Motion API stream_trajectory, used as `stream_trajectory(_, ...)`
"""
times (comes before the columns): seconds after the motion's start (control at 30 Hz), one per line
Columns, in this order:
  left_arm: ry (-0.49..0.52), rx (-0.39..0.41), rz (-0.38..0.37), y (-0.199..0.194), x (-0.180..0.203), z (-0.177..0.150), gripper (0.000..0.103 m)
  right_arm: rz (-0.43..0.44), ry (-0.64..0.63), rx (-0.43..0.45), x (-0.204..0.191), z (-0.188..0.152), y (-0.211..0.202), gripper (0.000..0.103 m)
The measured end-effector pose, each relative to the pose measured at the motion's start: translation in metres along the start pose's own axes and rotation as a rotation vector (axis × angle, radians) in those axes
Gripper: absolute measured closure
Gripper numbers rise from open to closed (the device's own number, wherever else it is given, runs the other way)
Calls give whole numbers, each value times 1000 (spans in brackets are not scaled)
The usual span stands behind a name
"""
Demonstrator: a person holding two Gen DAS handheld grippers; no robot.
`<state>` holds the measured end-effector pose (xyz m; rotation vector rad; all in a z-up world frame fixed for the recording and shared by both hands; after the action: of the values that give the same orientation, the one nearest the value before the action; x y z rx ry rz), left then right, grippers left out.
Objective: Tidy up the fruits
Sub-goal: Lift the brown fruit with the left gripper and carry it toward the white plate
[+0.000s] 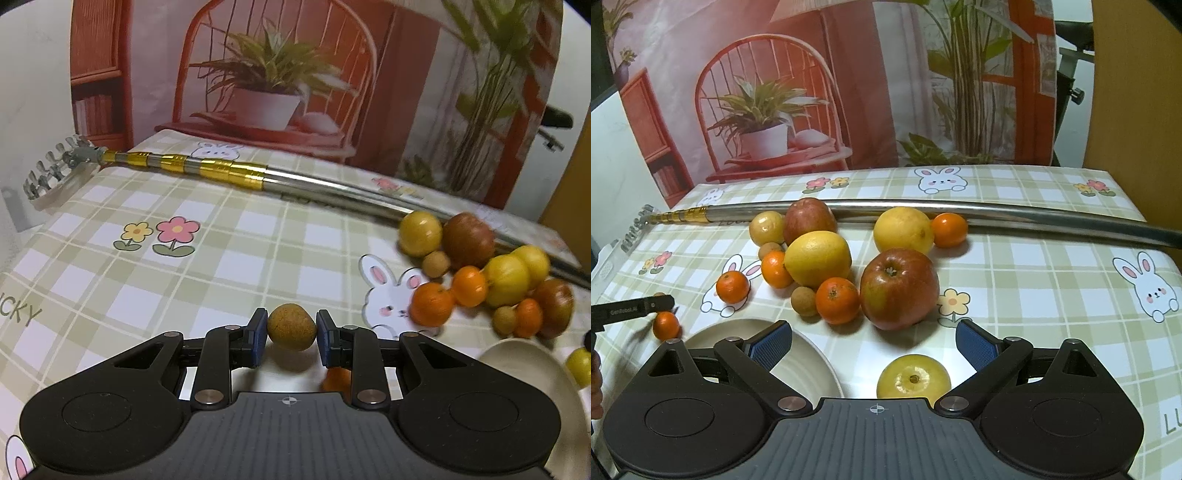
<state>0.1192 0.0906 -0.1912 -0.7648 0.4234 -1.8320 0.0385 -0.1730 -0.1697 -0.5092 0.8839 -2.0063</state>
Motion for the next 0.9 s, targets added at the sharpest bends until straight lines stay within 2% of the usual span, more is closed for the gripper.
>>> stream_trajectory(0.2, 18, 37, -37, -16, 13, 3, 73, 3, 16, 17, 3, -1, -4, 8)
stream_trajectory(0.37, 53, 70, -70, -29, 33, 4, 73, -4, 40, 74, 10, 0, -17, 8)
stream_trajectory(0.5, 72, 85, -107, -34, 50, 1, 73, -17, 85, 116, 23, 2, -27, 2)
stream_trajectory(0.67, 89, 75, -146, -34, 69, -8, 73, -44, 162, 150, 45, 0, -39, 0)
stream_trajectory(0.9, 145, 49, -194, -32, 92, -25, 73, -47, 172, 165, 57, -12, -43, 0)
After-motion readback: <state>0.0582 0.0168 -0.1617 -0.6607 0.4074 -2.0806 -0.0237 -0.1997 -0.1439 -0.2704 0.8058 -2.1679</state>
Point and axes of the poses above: each gripper's, at about its wrist camera, not at the fingertips, and y roughly the way its jaws point, x to its right, z to its top, the point moved 2 cm from there along y, roughly the way its jaws point, and after that the axes turned 15 degrees about -z, right-handed, at the moved point
